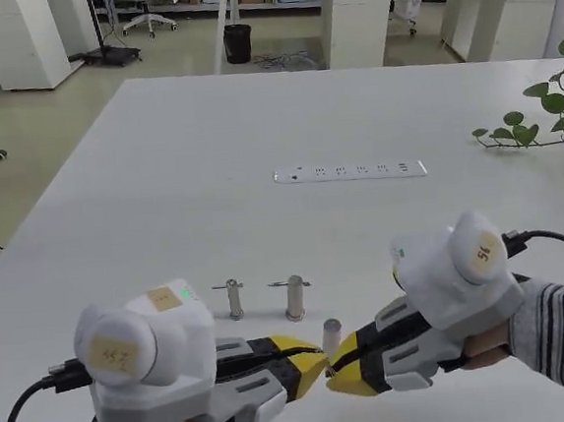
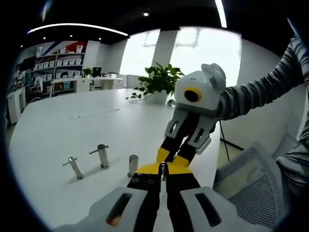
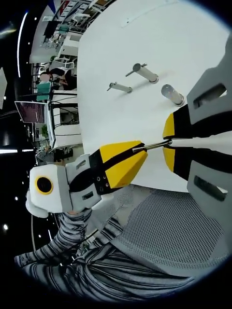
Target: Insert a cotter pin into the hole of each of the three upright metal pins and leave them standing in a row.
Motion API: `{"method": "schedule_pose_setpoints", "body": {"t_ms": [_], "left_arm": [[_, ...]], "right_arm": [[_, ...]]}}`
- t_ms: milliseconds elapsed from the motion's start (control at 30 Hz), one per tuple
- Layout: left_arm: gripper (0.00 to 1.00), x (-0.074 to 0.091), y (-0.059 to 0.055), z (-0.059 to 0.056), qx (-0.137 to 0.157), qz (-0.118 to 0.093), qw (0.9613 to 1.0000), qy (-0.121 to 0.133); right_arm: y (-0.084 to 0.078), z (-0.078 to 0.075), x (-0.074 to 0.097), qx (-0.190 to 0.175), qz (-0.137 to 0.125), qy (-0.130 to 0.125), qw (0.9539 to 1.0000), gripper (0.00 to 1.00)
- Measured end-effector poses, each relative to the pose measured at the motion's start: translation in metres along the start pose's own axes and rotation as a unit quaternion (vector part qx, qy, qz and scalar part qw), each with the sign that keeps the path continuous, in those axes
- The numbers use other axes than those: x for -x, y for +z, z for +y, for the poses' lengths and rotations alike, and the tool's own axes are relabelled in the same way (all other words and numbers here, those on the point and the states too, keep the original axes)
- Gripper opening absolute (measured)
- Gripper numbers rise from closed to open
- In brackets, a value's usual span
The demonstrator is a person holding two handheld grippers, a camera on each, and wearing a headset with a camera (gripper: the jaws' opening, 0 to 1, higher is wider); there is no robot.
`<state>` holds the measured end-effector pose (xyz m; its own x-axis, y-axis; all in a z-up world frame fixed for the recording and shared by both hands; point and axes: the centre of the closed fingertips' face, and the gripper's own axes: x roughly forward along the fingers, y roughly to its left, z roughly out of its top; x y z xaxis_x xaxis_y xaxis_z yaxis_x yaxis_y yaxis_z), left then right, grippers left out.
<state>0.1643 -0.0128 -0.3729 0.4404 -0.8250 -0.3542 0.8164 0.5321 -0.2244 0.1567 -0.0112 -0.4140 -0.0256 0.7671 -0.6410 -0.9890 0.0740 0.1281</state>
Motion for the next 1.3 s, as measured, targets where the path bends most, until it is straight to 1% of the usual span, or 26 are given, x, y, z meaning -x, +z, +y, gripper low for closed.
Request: {"method": "schedule_pose_setpoints", "body": {"t_ms": [200, 333, 367, 400, 433, 467, 567, 633, 700, 733, 800, 867, 967, 1033, 1067, 1200, 1300], "left_arm": [[0.00, 0.002, -0.003, 0.003, 0.006, 0.002, 1.0000, 0.004], [0.00, 0.003, -0.004, 0.005, 0.006, 0.001, 1.0000, 0.006], [0.00, 0.003, -0.005, 0.006, 0.007, 0.002, 0.9999, 0.008], [0.00, 0.003, -0.005, 0.006, 0.007, 0.002, 0.9999, 0.008], [0.00, 0.003, -0.006, 0.006, 0.006, 0.002, 0.9999, 0.010], [0.00, 0.003, -0.006, 0.006, 0.005, 0.003, 0.9999, 0.010], [0.00, 0.001, -0.010, 0.008, -0.006, 0.009, 0.9998, 0.015], [0.00, 0.000, -0.011, 0.008, 0.001, 0.010, 0.9998, 0.018], [0.00, -0.002, -0.011, 0.010, -0.001, 0.010, 0.9997, 0.023], [0.00, -0.003, -0.013, 0.011, -0.002, 0.012, 0.9996, 0.027], [0.00, -0.004, -0.014, 0.013, -0.004, 0.012, 0.9994, 0.033], [0.05, -0.005, -0.015, 0.015, -0.007, 0.009, 0.9992, 0.037], [0.08, -0.009, -0.018, 0.019, -0.016, 0.013, 0.9984, 0.053], [0.11, -0.012, -0.020, 0.023, -0.024, 0.013, 0.9976, 0.064], [0.13, -0.013, -0.020, 0.025, -0.028, 0.012, 0.9972, 0.069], [0.22, -0.020, -0.023, 0.029, -0.038, 0.015, 0.9956, 0.084], [0.26, -0.026, -0.025, 0.034, -0.040, 0.017, 0.9944, 0.096]], "right_arm": [[0.000, -0.002, 0.003, 0.015, 0.011, -0.003, 0.9998, 0.00], [0.001, -0.005, 0.006, 0.046, 0.021, -0.014, 0.9986, 0.00], [0.002, -0.008, 0.007, 0.068, 0.027, -0.023, 0.9971, 0.00], [0.002, -0.008, 0.007, 0.087, 0.034, -0.027, 0.9953, 0.00], [0.001, -0.008, 0.007, 0.096, 0.040, -0.026, 0.9942, 0.00], [0.001, -0.010, 0.007, 0.116, 0.050, -0.034, 0.9914, 0.00], [-0.002, -0.011, 0.007, 0.147, 0.073, -0.039, 0.9857, 0.00], [-0.004, -0.011, 0.006, 0.163, 0.084, -0.041, 0.9821, 0.00], [-0.005, -0.013, 0.005, 0.164, 0.088, -0.043, 0.9817, 0.00], [-0.005, -0.016, 0.006, 0.162, 0.089, -0.047, 0.9816, 0.00], [-0.010, -0.024, 0.007, 0.160, 0.101, -0.059, 0.9802, 0.00], [-0.015, -0.033, 0.011, 0.163, 0.116, -0.077, 0.9769, 0.00], [-0.019, -0.040, 0.014, 0.157, 0.122, -0.085, 0.9764, 0.00], [-0.024, -0.045, 0.016, 0.155, 0.130, -0.092, 0.9749, 0.00], [-0.027, -0.049, 0.018, 0.157, 0.136, -0.098, 0.9733, 0.00], [-0.035, -0.055, 0.020, 0.150, 0.148, -0.104, 0.9720, 0.00], [-0.043, -0.061, 0.022, 0.149, 0.163, -0.110, 0.9691, 0.00]]}}
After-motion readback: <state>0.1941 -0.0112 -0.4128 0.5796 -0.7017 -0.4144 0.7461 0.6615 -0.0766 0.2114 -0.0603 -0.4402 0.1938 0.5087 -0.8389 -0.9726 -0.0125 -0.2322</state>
